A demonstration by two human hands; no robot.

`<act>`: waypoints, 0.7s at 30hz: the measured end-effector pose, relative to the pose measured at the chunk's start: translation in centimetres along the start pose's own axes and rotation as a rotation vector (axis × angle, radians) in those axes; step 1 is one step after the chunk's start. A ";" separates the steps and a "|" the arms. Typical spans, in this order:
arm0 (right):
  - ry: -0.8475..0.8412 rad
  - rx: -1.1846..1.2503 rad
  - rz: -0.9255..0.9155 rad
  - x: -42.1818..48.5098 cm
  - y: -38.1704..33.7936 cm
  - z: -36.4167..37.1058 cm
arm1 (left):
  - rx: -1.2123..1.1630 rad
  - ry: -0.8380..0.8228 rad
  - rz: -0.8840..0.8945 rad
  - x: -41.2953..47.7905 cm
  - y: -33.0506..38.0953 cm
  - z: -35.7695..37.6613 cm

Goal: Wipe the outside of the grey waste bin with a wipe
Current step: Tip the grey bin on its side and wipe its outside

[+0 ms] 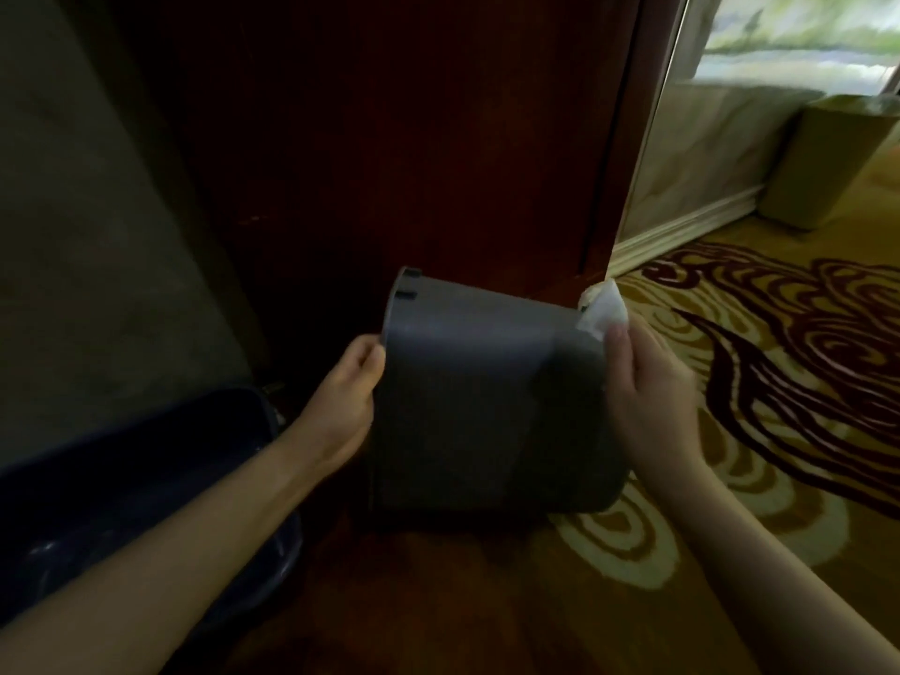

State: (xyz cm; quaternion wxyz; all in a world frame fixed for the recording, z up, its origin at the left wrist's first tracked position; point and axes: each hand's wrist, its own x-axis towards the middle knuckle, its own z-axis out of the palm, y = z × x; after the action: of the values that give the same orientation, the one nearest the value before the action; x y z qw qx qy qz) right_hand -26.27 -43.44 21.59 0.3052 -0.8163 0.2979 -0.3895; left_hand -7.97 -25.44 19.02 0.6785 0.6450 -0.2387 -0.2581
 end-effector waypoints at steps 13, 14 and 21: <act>-0.446 -0.360 -0.534 -4.2 -2.6 9.4 | -0.275 -0.220 -0.413 -1.9 -1.9 -4.8; -0.448 -0.367 -0.548 -4.6 -2.5 9.0 | -0.248 -0.164 -0.435 -1.3 -1.1 -4.4; -0.433 -0.368 -0.409 -6.0 0.4 5.8 | -0.129 0.114 -0.507 1.8 3.5 -0.6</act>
State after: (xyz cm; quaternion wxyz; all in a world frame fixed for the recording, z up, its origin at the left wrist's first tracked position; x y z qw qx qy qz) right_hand -24.79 -37.81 15.63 0.1248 -0.9641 0.1215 -0.2004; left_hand -6.08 -26.04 22.45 0.6443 0.6530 -0.0141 -0.3977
